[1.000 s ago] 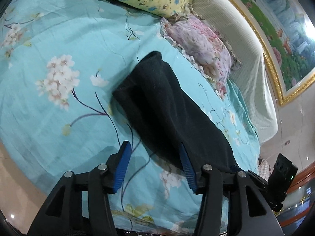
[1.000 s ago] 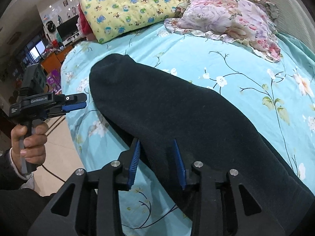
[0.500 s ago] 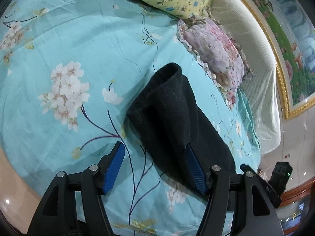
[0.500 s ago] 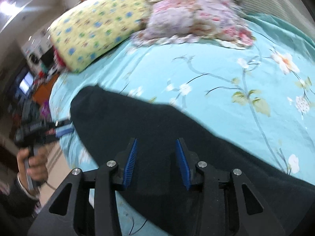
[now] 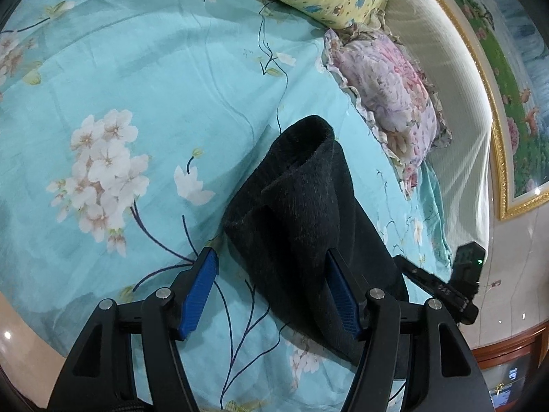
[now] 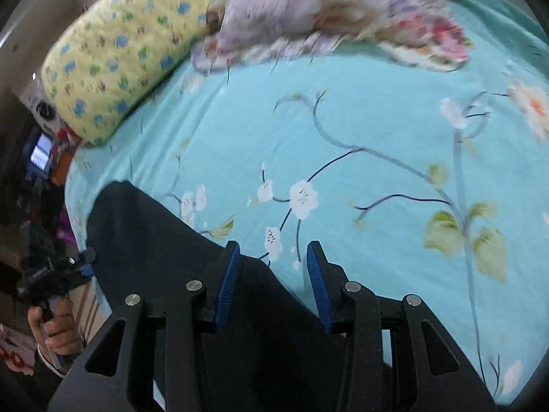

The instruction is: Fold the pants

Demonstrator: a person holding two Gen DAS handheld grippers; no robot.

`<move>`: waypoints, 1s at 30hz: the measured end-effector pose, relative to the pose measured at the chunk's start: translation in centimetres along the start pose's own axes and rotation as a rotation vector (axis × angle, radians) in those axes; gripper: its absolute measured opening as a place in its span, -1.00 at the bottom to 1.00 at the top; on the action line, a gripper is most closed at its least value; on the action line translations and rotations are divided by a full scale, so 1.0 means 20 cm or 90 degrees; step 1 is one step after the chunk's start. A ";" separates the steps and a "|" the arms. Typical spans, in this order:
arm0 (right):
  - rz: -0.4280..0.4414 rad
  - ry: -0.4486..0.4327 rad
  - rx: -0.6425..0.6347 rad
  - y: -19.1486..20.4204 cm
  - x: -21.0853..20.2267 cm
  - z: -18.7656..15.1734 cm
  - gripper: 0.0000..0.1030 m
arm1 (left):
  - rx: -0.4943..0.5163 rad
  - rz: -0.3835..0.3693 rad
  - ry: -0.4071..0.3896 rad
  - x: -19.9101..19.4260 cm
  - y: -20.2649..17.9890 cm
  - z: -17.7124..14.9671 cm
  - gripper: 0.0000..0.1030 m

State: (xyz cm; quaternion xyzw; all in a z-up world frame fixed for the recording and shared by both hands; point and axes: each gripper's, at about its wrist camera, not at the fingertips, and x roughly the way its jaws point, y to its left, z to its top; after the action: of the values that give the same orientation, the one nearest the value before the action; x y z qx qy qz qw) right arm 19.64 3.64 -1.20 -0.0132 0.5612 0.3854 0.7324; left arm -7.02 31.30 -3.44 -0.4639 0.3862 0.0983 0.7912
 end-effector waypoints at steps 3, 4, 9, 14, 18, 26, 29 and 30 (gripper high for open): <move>-0.003 0.054 -0.037 0.03 0.11 0.01 -0.19 | 0.001 0.004 0.006 0.02 0.00 0.01 0.27; -0.005 0.069 -0.057 0.05 0.14 0.00 -0.20 | 0.001 0.005 0.006 0.03 -0.01 0.01 0.27; -0.005 0.108 -0.157 0.14 0.14 -0.03 -0.67 | 0.015 0.018 0.002 0.07 -0.03 0.03 0.28; -0.035 0.104 -0.216 0.22 0.10 -0.07 -0.74 | 0.056 0.029 -0.010 0.11 -0.08 0.05 -0.45; -0.052 0.071 -0.222 0.24 0.02 -0.07 -0.77 | 0.086 -0.025 -0.044 0.01 -0.12 0.04 -0.64; -0.158 -0.034 -0.236 0.31 -0.09 0.01 -0.83 | 0.265 -0.093 -0.185 -0.32 -0.33 -0.12 -0.69; -0.208 -0.066 -0.252 0.36 -0.04 0.03 -0.84 | 0.265 -0.064 -0.179 -0.25 -0.29 -0.12 -0.69; -0.223 -0.069 -0.254 0.37 -0.02 0.03 -0.84 | 0.260 -0.052 -0.177 -0.22 -0.27 -0.11 -0.69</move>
State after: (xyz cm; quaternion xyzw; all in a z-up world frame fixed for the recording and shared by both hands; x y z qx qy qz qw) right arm 15.79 8.85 2.35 -0.2336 0.4235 0.3562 0.7995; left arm -8.46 27.57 2.63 -0.2921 0.2666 0.0490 0.9172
